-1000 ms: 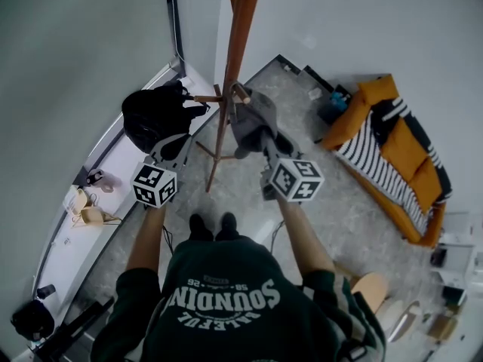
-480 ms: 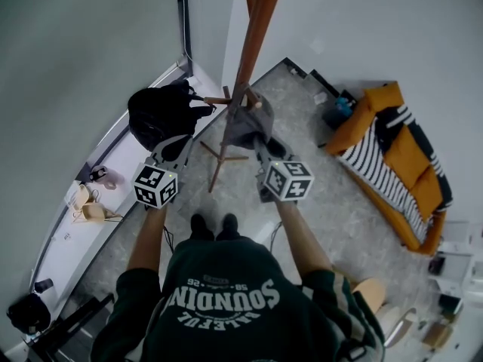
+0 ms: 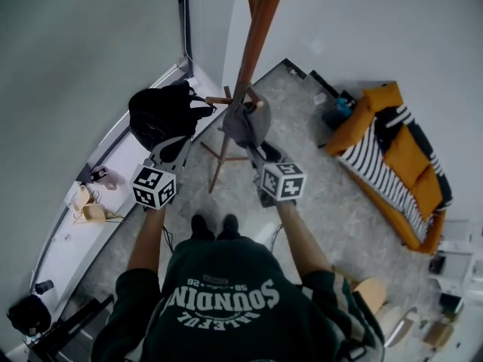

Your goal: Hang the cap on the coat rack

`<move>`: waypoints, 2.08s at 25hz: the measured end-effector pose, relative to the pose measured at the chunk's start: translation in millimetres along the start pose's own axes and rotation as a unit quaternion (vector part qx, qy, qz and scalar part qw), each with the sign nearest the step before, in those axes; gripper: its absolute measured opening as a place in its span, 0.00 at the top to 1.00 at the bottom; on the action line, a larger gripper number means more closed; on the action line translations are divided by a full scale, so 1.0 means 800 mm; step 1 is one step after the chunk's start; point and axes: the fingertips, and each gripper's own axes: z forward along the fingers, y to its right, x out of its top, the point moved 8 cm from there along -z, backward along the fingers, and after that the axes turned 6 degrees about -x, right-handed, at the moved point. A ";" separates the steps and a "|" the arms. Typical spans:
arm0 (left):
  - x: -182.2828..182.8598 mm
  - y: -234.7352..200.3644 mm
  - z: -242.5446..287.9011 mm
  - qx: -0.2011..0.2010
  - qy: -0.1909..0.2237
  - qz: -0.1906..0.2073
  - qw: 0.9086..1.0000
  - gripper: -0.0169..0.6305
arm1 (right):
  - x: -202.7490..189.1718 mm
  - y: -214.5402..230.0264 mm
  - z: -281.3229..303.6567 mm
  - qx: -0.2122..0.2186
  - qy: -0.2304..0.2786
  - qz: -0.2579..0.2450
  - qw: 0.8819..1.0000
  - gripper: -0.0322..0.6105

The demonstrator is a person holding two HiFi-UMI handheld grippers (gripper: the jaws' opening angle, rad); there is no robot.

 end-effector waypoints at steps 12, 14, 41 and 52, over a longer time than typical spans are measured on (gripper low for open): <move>-0.006 -0.005 -0.005 -0.008 -0.005 -0.001 1.000 0.97 | -0.037 0.018 -0.010 -0.014 -0.030 0.007 0.999 0.73; -0.006 -0.005 -0.003 -0.011 -0.006 0.000 1.000 0.97 | -0.046 0.021 -0.014 -0.017 -0.031 0.016 0.999 0.73; -0.023 0.008 0.000 -0.014 -0.015 -0.010 1.000 0.97 | -0.013 -0.012 -0.064 -0.019 0.144 -0.043 0.988 0.95; -0.024 0.013 -0.005 -0.015 -0.009 -0.013 1.000 0.97 | -0.016 -0.015 -0.065 -0.025 0.141 -0.041 0.989 0.95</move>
